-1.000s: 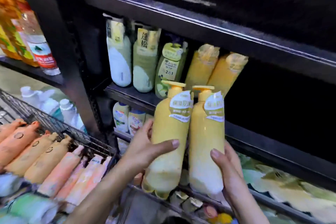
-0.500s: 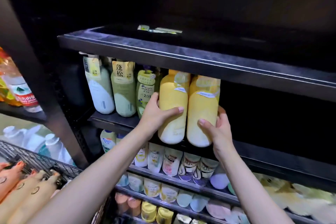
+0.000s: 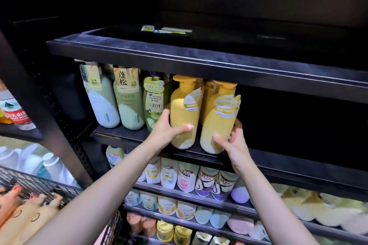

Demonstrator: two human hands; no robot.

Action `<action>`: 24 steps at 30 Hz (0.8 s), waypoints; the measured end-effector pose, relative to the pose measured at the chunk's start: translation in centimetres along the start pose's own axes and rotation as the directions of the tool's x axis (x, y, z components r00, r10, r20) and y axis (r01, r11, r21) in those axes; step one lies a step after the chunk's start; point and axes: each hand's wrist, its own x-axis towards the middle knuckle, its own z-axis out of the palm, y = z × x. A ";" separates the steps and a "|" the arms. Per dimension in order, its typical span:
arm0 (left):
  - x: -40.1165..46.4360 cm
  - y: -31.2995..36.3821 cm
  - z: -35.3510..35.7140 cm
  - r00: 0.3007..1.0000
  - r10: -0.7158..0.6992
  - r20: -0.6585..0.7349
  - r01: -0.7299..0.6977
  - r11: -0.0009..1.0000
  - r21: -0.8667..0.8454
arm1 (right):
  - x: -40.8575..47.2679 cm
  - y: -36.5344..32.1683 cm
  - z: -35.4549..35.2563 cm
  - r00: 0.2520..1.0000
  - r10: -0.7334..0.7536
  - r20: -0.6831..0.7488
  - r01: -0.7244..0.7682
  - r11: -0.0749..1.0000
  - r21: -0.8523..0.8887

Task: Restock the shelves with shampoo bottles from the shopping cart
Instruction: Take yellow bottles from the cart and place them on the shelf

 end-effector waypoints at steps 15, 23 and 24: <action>0.5 0.0 1.8 0.999 0.002 -0.050 0.000 0.999 0.035 | 1.3 -0.4 0.6 1.000 0.007 -0.004 -0.007 0.979 -0.205; 0.3 -3.5 3.2 0.978 -0.073 -0.194 0.128 0.949 0.290 | 0.9 1.3 -0.6 0.999 0.048 -0.002 -0.048 0.979 -0.200; 0.3 -3.5 3.4 0.973 -0.061 -0.221 0.130 0.940 0.315 | 1.0 1.3 -0.5 0.999 0.051 -0.014 -0.052 0.979 -0.197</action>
